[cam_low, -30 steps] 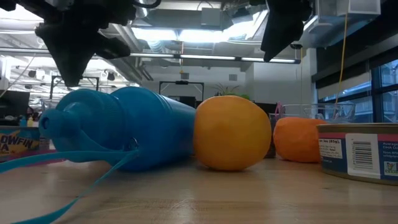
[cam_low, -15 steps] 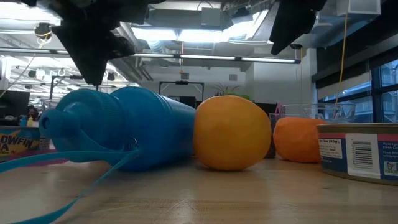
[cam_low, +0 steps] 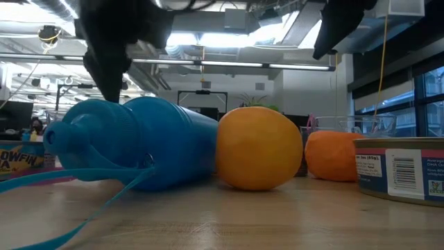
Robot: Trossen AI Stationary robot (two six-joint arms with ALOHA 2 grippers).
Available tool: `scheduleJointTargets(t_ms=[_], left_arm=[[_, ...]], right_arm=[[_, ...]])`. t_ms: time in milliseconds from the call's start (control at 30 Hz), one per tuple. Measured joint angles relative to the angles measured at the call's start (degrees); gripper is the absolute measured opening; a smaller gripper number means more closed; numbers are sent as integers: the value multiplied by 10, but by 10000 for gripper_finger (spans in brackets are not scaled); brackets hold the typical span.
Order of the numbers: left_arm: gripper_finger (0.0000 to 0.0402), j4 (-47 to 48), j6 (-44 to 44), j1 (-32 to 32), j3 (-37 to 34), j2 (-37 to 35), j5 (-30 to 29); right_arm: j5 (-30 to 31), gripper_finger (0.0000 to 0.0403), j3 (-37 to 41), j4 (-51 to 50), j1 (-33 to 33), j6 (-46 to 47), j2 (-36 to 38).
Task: Pick & Place Food Item
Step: Put the purple water bottle into the right transparent bin
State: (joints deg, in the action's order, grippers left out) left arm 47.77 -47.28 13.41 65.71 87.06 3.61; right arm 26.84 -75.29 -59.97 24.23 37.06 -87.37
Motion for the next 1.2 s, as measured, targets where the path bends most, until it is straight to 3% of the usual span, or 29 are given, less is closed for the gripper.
scheduleJointTargets(t_ms=[300, 500, 767, 1200], left_arm=[[233, 0, -108, -8, 0, 42, 24], [233, -11, -144, -2, 0, 59, 49], [233, -113, -169, -2, 0, 59, 26], [233, -124, -227, 1, 1, 102, -4]], right_arm=[[70, 290, 19, -31, 0, -15, 0], [70, 290, 51, -31, 0, -15, 0], [68, 290, 57, -29, 0, -15, 0], [51, 290, 57, -29, 0, -26, 0]])
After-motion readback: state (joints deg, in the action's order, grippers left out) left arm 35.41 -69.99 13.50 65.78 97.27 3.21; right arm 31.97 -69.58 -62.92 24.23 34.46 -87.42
